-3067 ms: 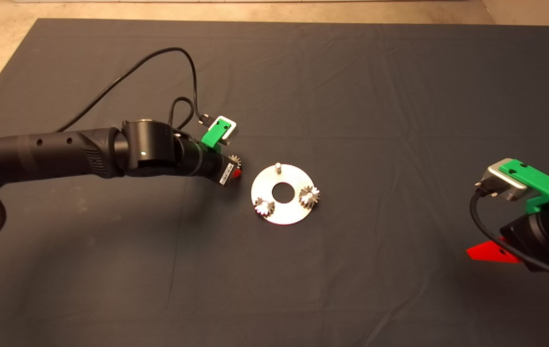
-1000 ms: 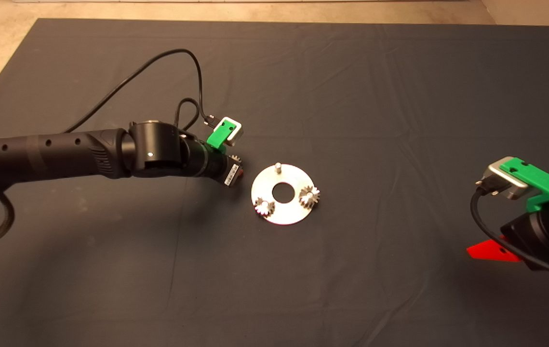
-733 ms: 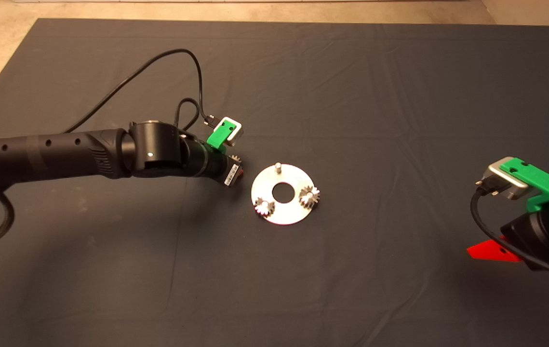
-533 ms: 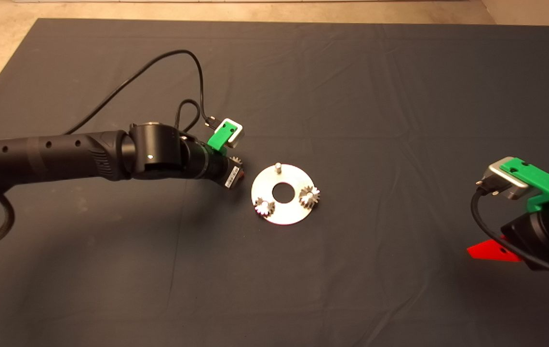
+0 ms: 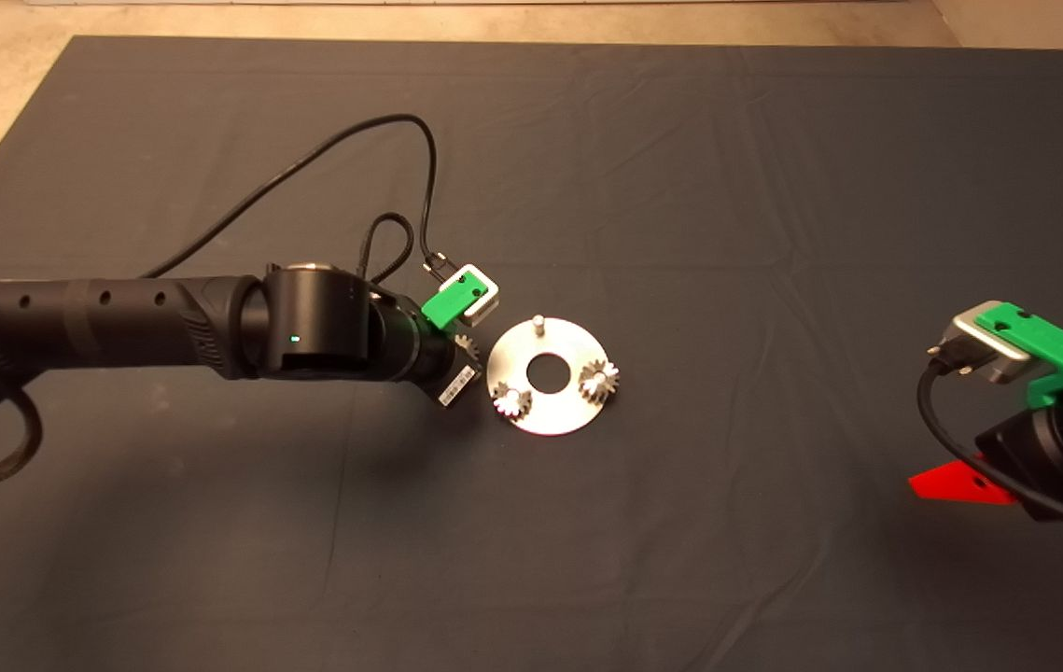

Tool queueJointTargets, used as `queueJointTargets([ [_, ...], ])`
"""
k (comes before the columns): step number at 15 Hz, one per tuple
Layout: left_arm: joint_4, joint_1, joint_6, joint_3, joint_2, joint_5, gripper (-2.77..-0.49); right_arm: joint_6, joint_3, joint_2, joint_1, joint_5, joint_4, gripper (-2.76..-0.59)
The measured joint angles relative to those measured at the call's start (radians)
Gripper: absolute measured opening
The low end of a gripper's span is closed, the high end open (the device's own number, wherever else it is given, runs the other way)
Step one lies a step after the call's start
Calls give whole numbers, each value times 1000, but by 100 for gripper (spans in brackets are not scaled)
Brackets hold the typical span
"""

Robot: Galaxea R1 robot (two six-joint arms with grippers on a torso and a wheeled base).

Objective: Install three planetary gears onto the carrier pins

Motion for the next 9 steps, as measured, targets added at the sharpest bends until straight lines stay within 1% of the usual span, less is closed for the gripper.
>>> queueJointTargets([
  [1, 0, -4, 2, 0, -5, 1, -262, 0, 0, 0, 0, 0, 1, -144],
  [2, 0, -13, 14, 0, -10, 3, -262, 0, 0, 0, 0, 0, 2, -144],
  [4, 0, -43, 32, 0, -20, 5, -263, 0, 0, 0, 0, 0, 2, -144],
  [7, 1, -97, 34, 0, -30, 6, -264, 0, 0, 0, 0, 0, 3, -144],
  [8, 1, -107, 34, 0, -27, 5, -264, 0, 0, 0, 0, 0, 3, -144],
  [9, 1, -108, 33, 0, -19, 4, -264, 0, 0, 0, 0, 0, 3, -144],
])
